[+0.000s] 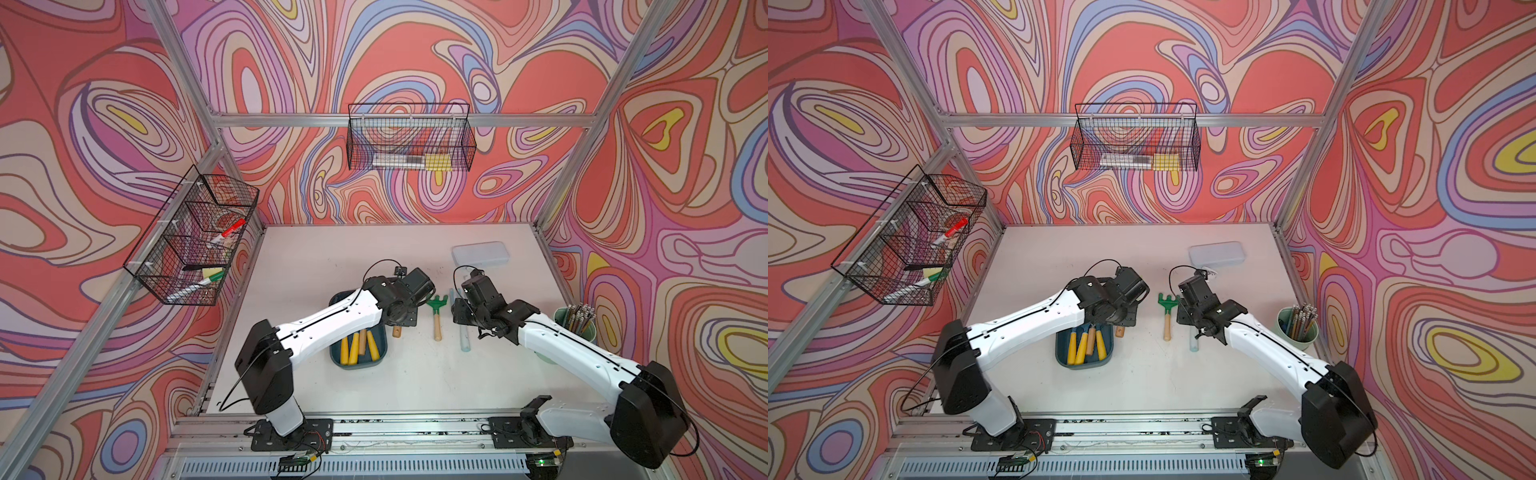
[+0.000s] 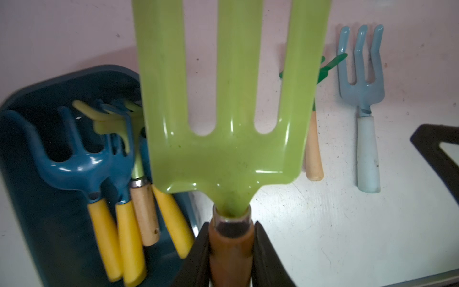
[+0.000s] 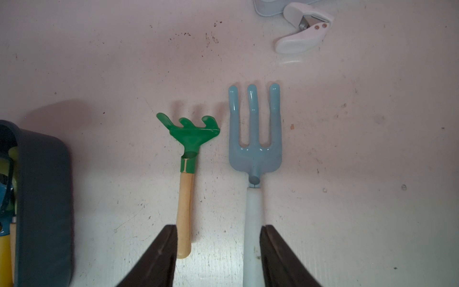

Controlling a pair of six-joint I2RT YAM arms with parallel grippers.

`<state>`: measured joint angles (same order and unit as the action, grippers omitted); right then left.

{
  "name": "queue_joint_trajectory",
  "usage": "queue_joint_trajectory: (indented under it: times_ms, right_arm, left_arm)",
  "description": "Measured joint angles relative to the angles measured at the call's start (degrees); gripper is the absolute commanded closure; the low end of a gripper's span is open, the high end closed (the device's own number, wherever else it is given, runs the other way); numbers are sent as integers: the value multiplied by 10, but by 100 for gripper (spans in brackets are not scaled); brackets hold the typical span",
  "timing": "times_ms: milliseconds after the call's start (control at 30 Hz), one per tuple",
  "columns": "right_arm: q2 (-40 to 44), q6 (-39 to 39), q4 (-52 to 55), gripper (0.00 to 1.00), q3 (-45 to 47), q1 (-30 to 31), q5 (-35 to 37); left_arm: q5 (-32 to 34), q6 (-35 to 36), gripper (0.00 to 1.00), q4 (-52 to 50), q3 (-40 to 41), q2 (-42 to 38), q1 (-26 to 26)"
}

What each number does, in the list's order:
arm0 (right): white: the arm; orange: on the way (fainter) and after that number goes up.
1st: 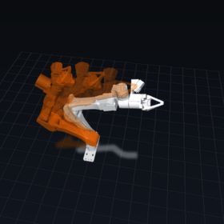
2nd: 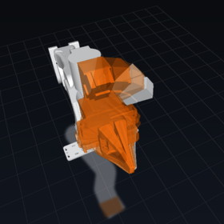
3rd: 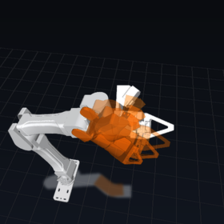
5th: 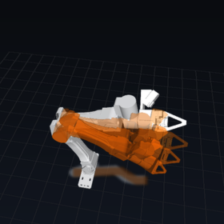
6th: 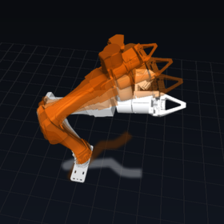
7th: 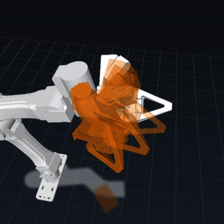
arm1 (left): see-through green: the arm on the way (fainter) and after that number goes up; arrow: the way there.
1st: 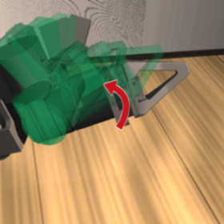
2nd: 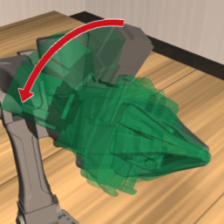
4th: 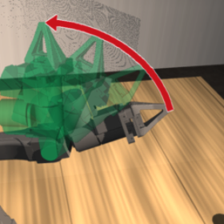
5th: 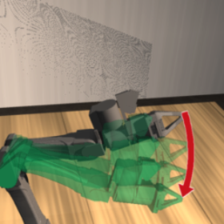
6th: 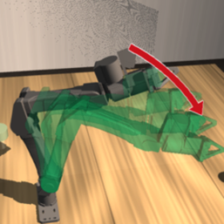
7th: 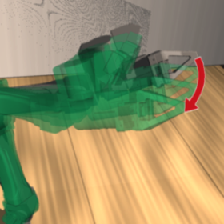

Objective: Take the hand rake out of the storage box
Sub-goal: Place the rake at the center of the board.

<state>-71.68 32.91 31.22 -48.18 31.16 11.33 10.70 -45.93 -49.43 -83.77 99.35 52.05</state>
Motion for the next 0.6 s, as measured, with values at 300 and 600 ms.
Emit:
queue_joint_trajectory:
  times_ms: [300, 600]
  right_arm:
    - [10, 18, -3, 45, 23, 0, -9]
    - [28, 21, -4, 45, 29, 0, -9]
  left_arm:
    - [-71, -32, 84, 52, -51, 147, -5]
    - [-104, -66, 84, 85, -40, 164, -41]
